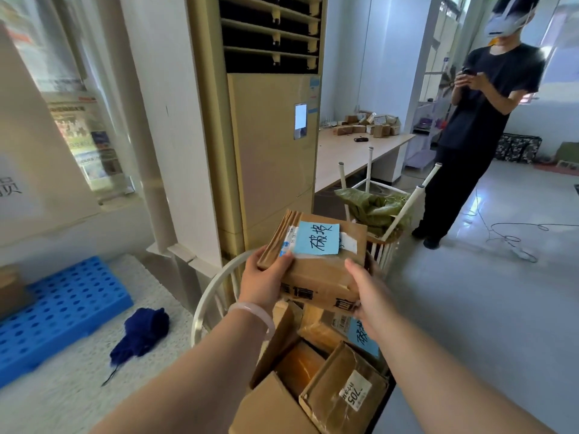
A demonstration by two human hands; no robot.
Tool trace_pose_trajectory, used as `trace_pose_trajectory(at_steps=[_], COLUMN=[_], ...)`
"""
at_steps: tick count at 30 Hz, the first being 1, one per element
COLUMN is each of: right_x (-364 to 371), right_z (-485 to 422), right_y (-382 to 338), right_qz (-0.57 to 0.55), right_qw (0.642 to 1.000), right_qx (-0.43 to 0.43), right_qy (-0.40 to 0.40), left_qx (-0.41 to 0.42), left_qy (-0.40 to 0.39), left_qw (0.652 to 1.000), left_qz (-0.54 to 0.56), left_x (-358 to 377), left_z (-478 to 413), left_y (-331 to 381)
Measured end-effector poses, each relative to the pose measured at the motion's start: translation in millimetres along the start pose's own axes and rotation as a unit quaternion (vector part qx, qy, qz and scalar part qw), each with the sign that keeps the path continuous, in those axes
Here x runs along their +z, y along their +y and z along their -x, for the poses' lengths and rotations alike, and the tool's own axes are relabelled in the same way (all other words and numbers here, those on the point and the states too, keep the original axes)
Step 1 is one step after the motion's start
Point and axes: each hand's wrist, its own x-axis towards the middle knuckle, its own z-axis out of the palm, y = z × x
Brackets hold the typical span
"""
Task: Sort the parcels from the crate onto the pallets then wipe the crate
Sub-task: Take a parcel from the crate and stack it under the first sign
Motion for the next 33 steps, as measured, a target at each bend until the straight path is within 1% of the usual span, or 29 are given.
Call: trace_pose_trajectory(at_steps=[3, 6, 8, 10, 11, 13, 16, 19, 21, 23, 27, 30, 33], right_x=[7.4, 30.3, 48.5, 69.6, 81.2, 107.2, 146.7, 181.0, 206.5, 235.1, 290.5, 330.5, 371.4], right_z=[-14.1, 6.1, 12.2, 19.2, 21.7, 29.3, 44.0, 55.3, 66.5, 81.4, 106.2, 121.2, 136.5], right_y=[1.2, -12.8, -10.3, -6.0, -2.4, 3.7, 16.2, 26.6, 25.9, 23.0, 28.3, 41.6, 53.2], right_qz=[-0.012, -0.015, -0.026, -0.048, -0.064, -0.076, -0.018, 0.059, 0.123, 0.176, 0.203, 0.217, 0.226], right_qw=[1.0, 0.998, 0.996, 0.994, 0.993, 0.993, 0.994, 0.993, 0.987, 0.977, 0.961, 0.944, 0.923], right_qx=[0.021, 0.037, 0.043, 0.05, 0.049, 0.036, 0.012, 0.017, 0.007, -0.022, -0.091, -0.146, -0.183], right_qy=[-0.002, -0.05, -0.078, -0.084, -0.081, -0.082, -0.102, -0.1, -0.104, -0.121, -0.165, -0.2, -0.254], left_qx=[0.016, 0.023, 0.05, 0.077, 0.085, 0.101, 0.095, 0.076, 0.075, 0.071, 0.06, 0.077, 0.087], left_qy=[0.003, 0.008, 0.055, 0.112, 0.125, 0.116, 0.099, 0.091, 0.097, 0.099, 0.111, 0.119, 0.121], left_qw=[1.0, 1.0, 0.997, 0.991, 0.988, 0.988, 0.99, 0.992, 0.991, 0.991, 0.991, 0.983, 0.974], left_qz=[-0.024, 0.001, 0.021, 0.006, -0.004, -0.016, -0.03, -0.038, -0.047, -0.053, -0.049, -0.114, -0.173], left_x=[-25.2, -50.6, -65.1, -79.2, -86.2, -101.5, -134.4, -180.2, -215.2, -247.5, -311.6, -356.2, -401.8], left_z=[3.3, 5.1, 3.1, 5.0, 6.8, 8.7, 6.6, 12.0, 16.8, 21.7, 29.3, 36.9, 39.4], left_y=[8.0, 14.5, 13.0, 9.8, 7.5, 2.1, -0.2, 12.2, 16.7, 18.5, 21.4, 31.2, 40.3])
